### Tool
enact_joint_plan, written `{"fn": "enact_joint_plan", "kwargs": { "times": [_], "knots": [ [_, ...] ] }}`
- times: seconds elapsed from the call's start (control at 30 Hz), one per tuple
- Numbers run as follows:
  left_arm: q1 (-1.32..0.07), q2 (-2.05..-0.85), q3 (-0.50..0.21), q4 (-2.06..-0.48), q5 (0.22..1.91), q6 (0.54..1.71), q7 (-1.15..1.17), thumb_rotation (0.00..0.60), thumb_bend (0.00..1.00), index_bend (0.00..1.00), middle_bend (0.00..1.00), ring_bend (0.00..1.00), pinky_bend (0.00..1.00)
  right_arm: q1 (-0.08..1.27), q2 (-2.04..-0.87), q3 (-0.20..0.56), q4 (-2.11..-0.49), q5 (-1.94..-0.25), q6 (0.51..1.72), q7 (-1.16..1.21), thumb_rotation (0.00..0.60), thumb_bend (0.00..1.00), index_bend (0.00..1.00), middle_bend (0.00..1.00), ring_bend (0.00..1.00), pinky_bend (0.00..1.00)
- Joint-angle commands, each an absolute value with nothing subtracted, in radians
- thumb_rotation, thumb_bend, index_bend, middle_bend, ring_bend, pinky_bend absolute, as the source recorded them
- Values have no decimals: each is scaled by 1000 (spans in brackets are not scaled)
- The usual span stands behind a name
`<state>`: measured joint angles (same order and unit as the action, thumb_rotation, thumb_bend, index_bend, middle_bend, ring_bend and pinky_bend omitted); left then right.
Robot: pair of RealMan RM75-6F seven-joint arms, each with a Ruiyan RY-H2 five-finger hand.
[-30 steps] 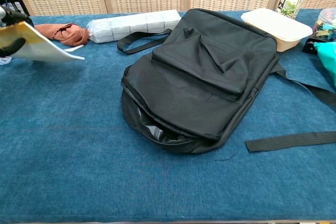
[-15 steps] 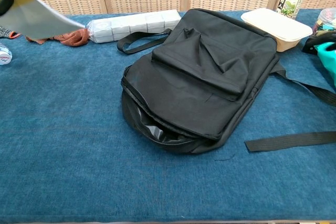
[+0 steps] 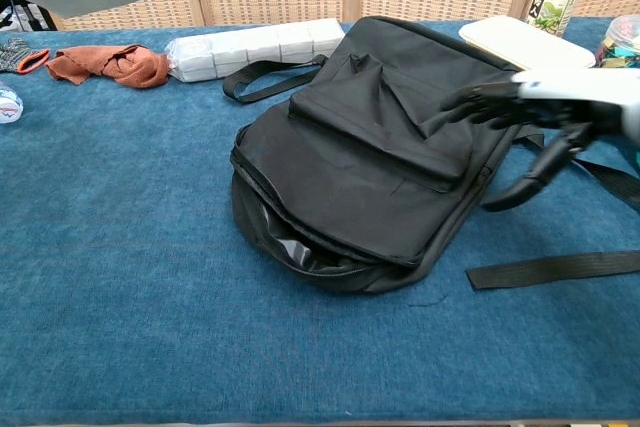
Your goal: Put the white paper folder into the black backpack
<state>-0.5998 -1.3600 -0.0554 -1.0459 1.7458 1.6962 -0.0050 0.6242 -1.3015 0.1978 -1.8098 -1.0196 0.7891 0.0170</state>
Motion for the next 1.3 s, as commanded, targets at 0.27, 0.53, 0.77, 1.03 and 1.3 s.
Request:
{"fn": "enact_joint_plan", "kwargs": {
  "times": [0.27, 0.53, 0.77, 1.03, 1.3],
  "knots": [
    [-595, -1350, -71, -1070, 1763, 1705, 7, 600, 502, 748, 614, 559, 660, 677, -1428, 188, -1825, -983, 833, -55, 600, 0, 116, 118, 4, 0],
    [-591, -1360, -80, -1061, 1761, 1699, 2, 600, 501, 748, 614, 559, 660, 679, -1498, 190, -1792, -1073, 840, 19, 600, 0, 135, 133, 7, 0],
    [-585, -1366, -85, -1052, 1755, 1697, -5, 600, 500, 748, 614, 559, 660, 671, -1565, 170, -1737, -1167, 878, 48, 600, 0, 139, 125, 8, 0],
    [-574, -1368, -94, -1034, 1743, 1700, -23, 600, 497, 748, 614, 559, 660, 678, -1649, 129, -1647, -1217, 904, -14, 600, 0, 139, 115, 6, 0],
    [-567, -1379, -99, -998, 1732, 1698, -51, 600, 497, 748, 614, 559, 660, 678, -1709, 122, -1588, -1236, 935, -62, 600, 0, 138, 111, 4, 0]
  ]
}}
